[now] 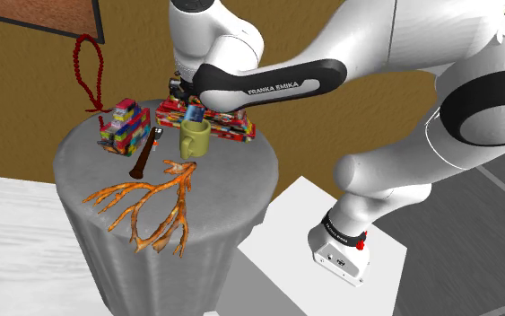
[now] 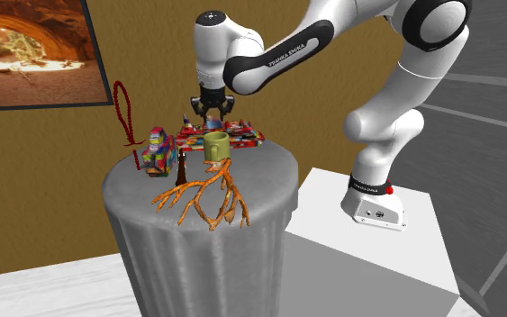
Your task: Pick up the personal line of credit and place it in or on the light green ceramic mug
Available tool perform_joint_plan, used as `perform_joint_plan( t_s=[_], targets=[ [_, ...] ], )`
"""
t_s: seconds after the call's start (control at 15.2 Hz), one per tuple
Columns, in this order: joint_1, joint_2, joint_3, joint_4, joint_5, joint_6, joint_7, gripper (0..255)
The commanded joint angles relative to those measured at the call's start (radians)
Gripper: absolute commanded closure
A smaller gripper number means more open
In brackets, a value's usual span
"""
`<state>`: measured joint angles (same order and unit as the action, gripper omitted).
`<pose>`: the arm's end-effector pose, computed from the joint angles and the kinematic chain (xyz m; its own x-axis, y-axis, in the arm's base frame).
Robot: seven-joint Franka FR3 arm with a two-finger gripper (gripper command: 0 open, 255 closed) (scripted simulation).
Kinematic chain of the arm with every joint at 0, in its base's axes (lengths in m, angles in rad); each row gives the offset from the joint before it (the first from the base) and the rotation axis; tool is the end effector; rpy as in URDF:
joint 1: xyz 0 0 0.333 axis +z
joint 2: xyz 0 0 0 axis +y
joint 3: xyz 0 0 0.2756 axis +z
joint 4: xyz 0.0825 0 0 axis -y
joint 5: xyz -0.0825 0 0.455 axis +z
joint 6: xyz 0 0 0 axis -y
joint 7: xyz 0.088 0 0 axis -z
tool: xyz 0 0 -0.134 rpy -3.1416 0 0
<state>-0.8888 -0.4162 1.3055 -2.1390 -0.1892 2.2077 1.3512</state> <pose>0.5578 0.2394 0.3773 0.5703 -0.6090 0.5513 -0.7317 -0.6816 0.0041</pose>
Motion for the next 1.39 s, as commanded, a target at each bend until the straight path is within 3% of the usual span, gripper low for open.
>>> perform_joint_plan(
  t_s=[0.0, 0.4, 0.92, 0.99, 1.32],
  targets=[
    [-0.023, 0.005, 0.03, -0.017, -0.007, 0.025, 0.017, 255],
    [-0.1, 0.013, 0.123, -0.065, -0.026, 0.099, 0.064, 255],
    [-0.1, 0.012, 0.123, -0.065, -0.026, 0.099, 0.063, 255],
    [-0.1, 0.012, 0.123, -0.065, -0.026, 0.099, 0.063, 0],
    [-0.1, 0.012, 0.123, -0.065, -0.026, 0.099, 0.063, 0]
  ],
)
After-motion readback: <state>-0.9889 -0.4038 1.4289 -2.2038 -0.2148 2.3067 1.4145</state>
